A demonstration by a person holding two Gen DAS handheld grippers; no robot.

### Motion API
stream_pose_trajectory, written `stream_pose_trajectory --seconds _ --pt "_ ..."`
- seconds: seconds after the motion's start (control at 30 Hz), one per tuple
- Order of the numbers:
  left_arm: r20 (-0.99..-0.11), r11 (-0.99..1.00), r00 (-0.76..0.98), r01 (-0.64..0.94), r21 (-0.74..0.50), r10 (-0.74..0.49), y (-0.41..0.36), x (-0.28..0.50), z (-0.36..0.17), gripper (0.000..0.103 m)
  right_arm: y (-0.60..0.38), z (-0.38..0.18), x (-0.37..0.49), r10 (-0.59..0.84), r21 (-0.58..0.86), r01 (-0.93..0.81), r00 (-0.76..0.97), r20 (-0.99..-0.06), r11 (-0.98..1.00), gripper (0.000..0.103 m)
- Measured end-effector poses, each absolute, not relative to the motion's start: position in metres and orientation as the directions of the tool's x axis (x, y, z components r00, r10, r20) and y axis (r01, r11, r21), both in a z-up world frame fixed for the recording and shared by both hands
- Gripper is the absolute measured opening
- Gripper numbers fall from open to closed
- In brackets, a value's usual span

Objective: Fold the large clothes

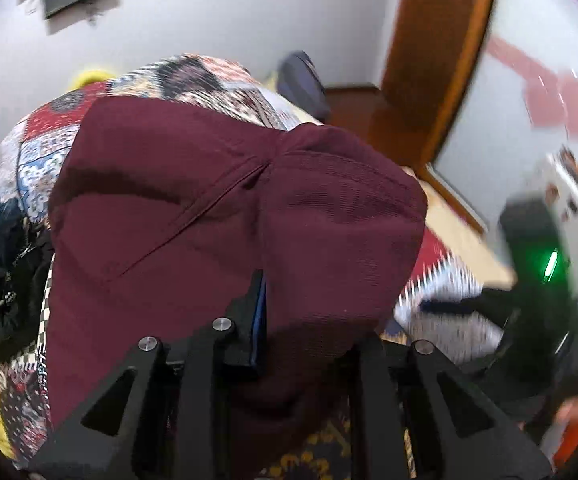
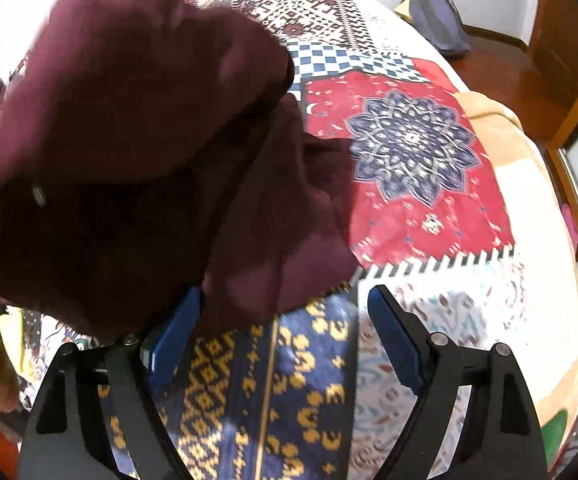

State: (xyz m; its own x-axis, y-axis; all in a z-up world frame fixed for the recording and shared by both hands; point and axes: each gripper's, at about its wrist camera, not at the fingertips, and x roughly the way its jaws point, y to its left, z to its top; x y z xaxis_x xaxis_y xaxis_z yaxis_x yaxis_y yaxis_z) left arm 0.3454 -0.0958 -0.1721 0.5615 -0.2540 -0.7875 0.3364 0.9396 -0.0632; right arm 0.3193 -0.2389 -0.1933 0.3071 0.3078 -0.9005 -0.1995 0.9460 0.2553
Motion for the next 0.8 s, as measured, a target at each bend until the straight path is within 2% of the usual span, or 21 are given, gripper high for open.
stream_pose_trajectory --seconds 0.13,0.43,0.53,0.67,0.8 --pt "-0.807 0.921 0.543 0.389 -0.003 -0.232 -0.096 0.329 -0.174 0.021 -0.252 -0.181 0.305 0.263 0.209 -0.186 0.348 -0.900 0.960 0.084" --pt "-0.826 0.916 0.530 0.400 0.045 -0.191 -0.099 0.314 -0.167 0.025 -0.284 -0.142 0.286 0.229 0.190 -0.131 0.440 -0.868 0.973 0.084" --pt "-0.842 0.914 0.507 0.404 0.044 -0.183 -0.101 0.314 -0.161 0.030 -0.287 -0.130 0.286 0.245 0.212 -0.122 0.474 -0.846 0.970 0.084" --pt "-0.868 0.923 0.459 0.384 -0.001 -0.192 -0.097 0.316 -0.153 0.030 -0.278 -0.116 0.289 0.283 0.246 -0.140 0.499 -0.819 0.959 0.084" --pt "-0.858 0.917 0.444 0.391 -0.075 -0.259 -0.083 0.298 -0.136 0.031 -0.268 -0.108 0.291 0.301 0.245 -0.175 0.512 -0.804 0.953 0.084"
